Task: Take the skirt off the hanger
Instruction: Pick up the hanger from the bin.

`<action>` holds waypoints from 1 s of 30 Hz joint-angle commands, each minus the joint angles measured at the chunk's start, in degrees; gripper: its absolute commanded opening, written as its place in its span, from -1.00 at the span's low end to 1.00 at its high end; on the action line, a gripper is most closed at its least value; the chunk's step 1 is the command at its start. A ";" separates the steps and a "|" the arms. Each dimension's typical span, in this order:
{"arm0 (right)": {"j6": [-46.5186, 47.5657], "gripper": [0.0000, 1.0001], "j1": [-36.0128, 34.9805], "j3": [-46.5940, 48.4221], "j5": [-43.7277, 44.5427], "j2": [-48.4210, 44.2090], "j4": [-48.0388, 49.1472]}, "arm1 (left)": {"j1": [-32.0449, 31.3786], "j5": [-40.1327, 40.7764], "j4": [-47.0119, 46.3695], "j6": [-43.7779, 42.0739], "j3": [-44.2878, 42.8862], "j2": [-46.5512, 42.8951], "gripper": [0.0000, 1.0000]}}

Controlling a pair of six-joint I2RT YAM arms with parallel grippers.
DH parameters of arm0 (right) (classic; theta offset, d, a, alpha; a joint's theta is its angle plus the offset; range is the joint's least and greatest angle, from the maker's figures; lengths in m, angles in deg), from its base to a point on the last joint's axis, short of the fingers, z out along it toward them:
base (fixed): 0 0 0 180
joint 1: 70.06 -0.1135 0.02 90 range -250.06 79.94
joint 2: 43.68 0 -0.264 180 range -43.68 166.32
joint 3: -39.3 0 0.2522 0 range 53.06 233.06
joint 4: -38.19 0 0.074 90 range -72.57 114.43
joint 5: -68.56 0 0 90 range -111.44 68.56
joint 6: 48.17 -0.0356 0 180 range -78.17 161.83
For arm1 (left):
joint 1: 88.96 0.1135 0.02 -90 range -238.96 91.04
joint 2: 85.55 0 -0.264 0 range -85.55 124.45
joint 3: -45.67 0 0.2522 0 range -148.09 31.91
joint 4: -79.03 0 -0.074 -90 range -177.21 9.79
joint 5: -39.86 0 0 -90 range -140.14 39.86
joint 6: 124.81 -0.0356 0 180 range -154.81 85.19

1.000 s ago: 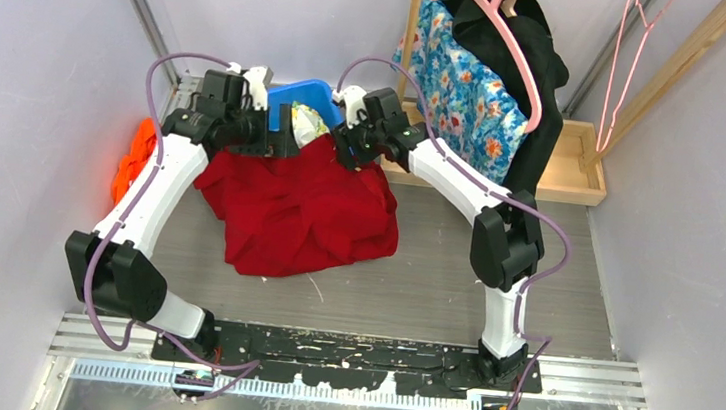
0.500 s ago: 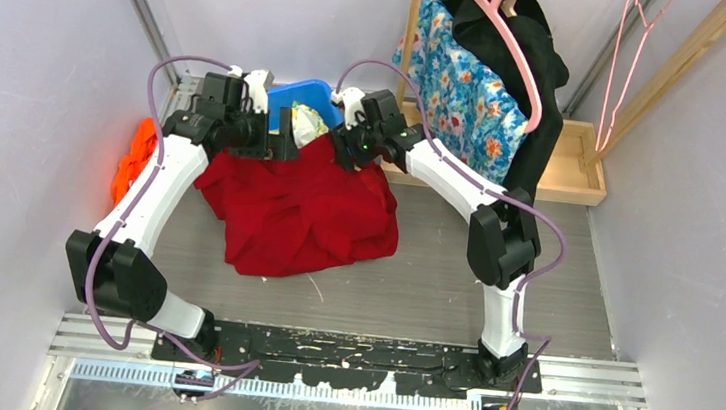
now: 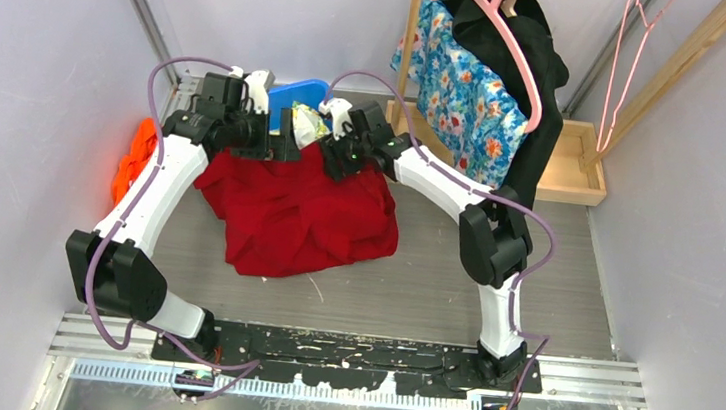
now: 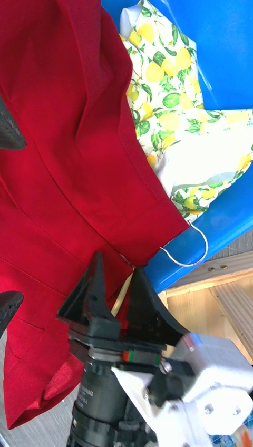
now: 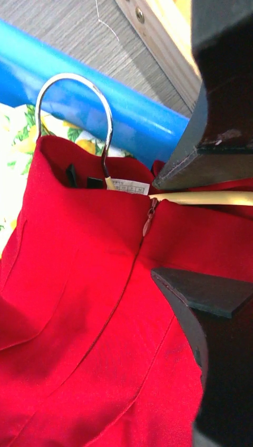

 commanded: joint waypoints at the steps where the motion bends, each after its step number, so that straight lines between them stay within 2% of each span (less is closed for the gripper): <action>1: -1.37 0.21 -0.57 -2.10 1.03 1.00 -2.97 | 0.27 -1.70 -0.73 -0.60 -2.12 -0.46 0.99; 7: -1.92 0.12 -1.11 -2.14 1.84 2.15 -2.93 | 0.36 -1.41 -0.16 -0.90 -1.34 -1.05 0.99; 9: -1.92 0.03 -1.09 -1.54 2.10 2.37 -2.91 | 0.35 -1.24 0.14 -1.26 -1.46 -1.47 0.99; 10: -1.78 -0.08 -1.05 -1.21 2.12 2.53 -2.91 | 0.35 -1.03 0.36 -1.40 -1.50 -1.71 0.99; 13: -1.80 -0.84 -0.88 -0.54 2.53 3.15 -2.72 | 0.45 -0.28 1.13 -1.97 -1.65 -2.46 0.99; 14: -1.81 -0.97 -0.87 -0.38 2.79 3.08 -2.72 | 0.54 -0.01 1.36 -2.26 -1.61 -2.78 0.99; 19: -0.71 -0.99 -0.90 2.40 3.59 0.84 -4.34 | 0.87 1.28 1.94 -3.15 -1.84 -3.81 0.99; 30: 5.11 -0.99 -1.19 14.09 5.49 -9.28 -14.67 | 0.88 -0.99 -0.25 -3.08 -6.55 -1.64 0.99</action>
